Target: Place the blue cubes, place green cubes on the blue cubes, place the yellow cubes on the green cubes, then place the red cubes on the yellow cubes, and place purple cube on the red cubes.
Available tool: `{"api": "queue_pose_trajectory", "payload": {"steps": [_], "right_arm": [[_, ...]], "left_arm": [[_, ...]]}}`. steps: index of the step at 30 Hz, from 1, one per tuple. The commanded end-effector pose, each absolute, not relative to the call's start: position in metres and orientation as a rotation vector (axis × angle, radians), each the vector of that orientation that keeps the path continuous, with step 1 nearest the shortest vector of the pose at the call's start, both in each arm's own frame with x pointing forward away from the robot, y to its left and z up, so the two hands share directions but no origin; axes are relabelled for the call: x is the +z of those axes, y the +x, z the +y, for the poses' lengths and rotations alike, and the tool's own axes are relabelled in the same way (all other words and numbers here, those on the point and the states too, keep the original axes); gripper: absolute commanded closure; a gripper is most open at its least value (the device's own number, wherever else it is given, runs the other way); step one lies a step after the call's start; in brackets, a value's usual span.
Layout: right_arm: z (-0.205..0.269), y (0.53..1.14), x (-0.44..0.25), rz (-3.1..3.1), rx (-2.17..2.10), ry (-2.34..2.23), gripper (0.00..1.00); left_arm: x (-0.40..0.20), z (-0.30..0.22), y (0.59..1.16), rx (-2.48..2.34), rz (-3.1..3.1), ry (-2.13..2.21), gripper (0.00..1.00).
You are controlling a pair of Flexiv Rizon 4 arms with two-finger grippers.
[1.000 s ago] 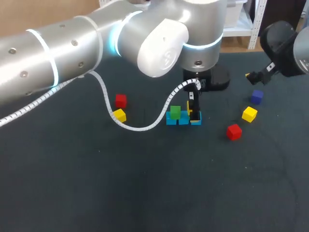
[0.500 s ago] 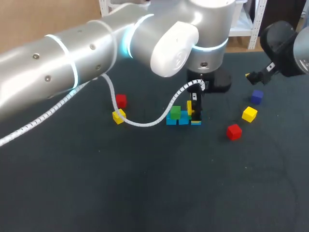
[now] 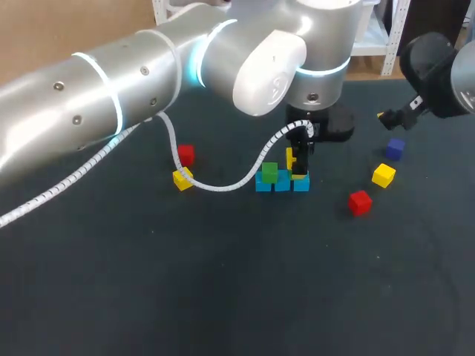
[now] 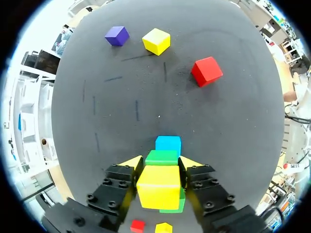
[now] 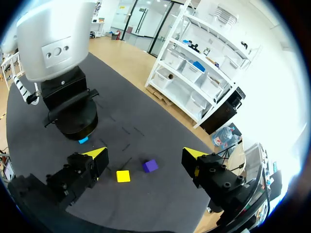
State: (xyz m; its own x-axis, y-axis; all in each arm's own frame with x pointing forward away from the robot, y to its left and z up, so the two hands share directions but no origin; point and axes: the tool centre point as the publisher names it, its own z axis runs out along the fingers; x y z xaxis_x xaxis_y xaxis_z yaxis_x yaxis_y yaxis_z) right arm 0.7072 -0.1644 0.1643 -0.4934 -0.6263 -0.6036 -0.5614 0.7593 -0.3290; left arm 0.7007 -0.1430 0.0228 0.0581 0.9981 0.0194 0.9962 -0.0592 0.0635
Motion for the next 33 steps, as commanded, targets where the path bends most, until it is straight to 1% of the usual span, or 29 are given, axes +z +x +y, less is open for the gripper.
{"api": "queue_pose_trajectory", "payload": {"steps": [1, 18, 25, 26, 28, 29, 33], "right_arm": [[-0.165, 0.706, 0.162, 2.207, -0.116, -0.876, 0.00], [-0.165, 0.706, 0.162, 2.207, -0.116, -0.876, 0.00], [-0.165, 0.706, 0.162, 2.207, -0.116, -0.876, 0.00], [-0.165, 0.706, 0.162, 2.207, -0.116, -0.876, 0.00], [-0.165, 0.706, 0.162, 2.207, -0.116, -0.876, 0.00], [-0.165, 0.706, 0.162, 2.207, -0.116, -0.876, 0.00], [-0.165, 0.706, 0.162, 2.207, -0.116, -0.876, 0.00]], "left_arm": [[0.022, -0.144, 0.705, 0.084, 2.134, 2.274, 0.58], [0.032, -0.137, 0.697, 0.105, 2.163, 2.261, 0.61], [0.032, -0.136, 0.693, 0.110, 2.159, 2.265, 0.65], [0.031, -0.136, 0.692, 0.114, 2.154, 2.275, 0.65], [0.030, -0.137, 0.690, 0.112, 2.152, 2.280, 0.58], [0.029, -0.137, 0.690, 0.112, 2.151, 2.282, 0.58], [0.028, -0.139, 0.690, 0.109, 2.151, 2.282, 0.60]]}}
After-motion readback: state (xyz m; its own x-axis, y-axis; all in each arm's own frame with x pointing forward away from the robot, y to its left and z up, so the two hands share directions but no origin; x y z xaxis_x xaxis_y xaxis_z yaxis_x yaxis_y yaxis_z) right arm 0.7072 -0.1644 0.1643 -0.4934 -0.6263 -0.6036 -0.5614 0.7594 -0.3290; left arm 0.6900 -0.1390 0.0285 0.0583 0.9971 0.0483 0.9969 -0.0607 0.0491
